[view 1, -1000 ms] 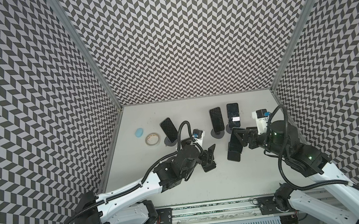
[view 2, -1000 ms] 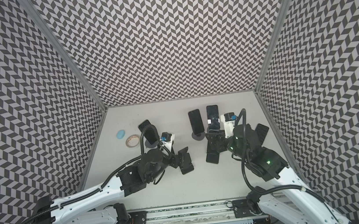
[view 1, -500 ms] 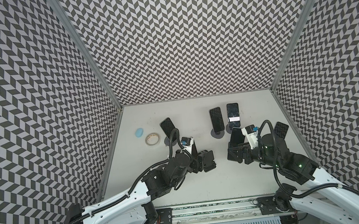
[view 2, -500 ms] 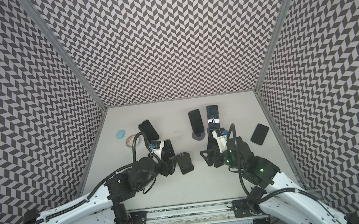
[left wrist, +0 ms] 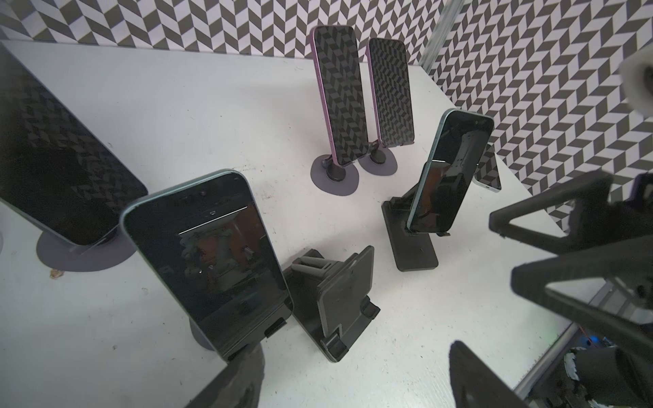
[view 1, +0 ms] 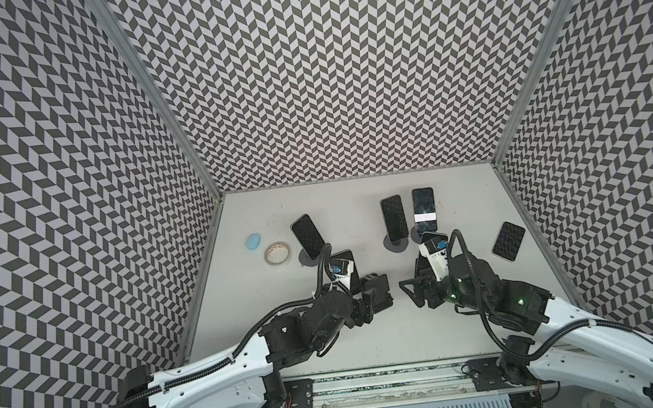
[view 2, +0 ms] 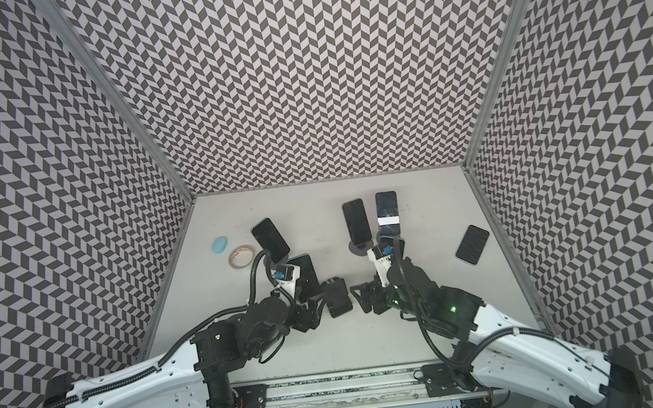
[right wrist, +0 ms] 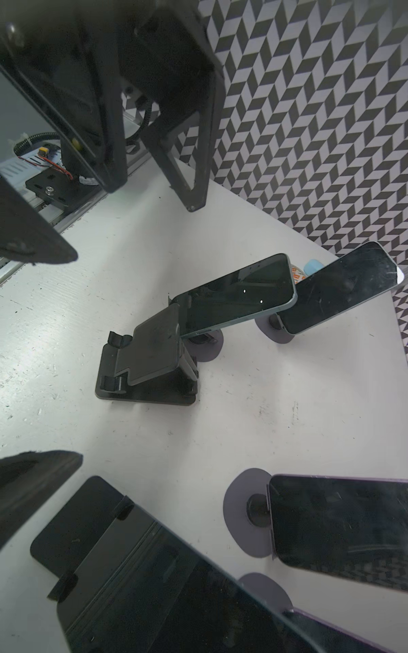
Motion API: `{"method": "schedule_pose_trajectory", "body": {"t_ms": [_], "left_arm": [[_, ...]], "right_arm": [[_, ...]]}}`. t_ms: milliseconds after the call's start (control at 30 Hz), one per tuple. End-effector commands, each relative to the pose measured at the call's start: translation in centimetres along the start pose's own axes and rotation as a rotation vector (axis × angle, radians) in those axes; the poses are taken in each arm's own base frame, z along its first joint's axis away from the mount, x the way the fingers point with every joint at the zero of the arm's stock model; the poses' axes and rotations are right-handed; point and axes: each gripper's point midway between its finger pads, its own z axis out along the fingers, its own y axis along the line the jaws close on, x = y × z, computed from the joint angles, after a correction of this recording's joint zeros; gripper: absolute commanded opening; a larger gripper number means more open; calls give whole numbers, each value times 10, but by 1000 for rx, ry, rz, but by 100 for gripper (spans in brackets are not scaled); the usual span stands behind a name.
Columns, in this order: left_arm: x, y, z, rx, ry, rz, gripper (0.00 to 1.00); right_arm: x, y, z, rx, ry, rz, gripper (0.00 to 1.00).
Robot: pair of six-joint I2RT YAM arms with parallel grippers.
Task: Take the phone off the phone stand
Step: 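Lower the right gripper onto the empty black folding stand and close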
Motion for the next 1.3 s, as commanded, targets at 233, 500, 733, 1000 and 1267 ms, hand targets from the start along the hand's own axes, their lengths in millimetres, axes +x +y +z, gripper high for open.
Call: {"method": "schedule_pose_trajectory", "body": {"t_ms": [233,500,733,1000,1267], "left_arm": [[3,30,-18,-60,-53,-69,82],[0,36,-25,-82,-62,-42,83],[6,47,-28,-118,-56,4,85],[9,64,-35,-167,-74,45,85],[6,65,-41,-134,-114,59,85]], "right_arm": [[-9,18,35,67,-65,-72,89],[-2,29,61,69,-19,-107,90],[9,35,82,63,34,-120,91],[13,32,100,99,57,-121,91],[12,28,113,153,63,-113,92]]}}
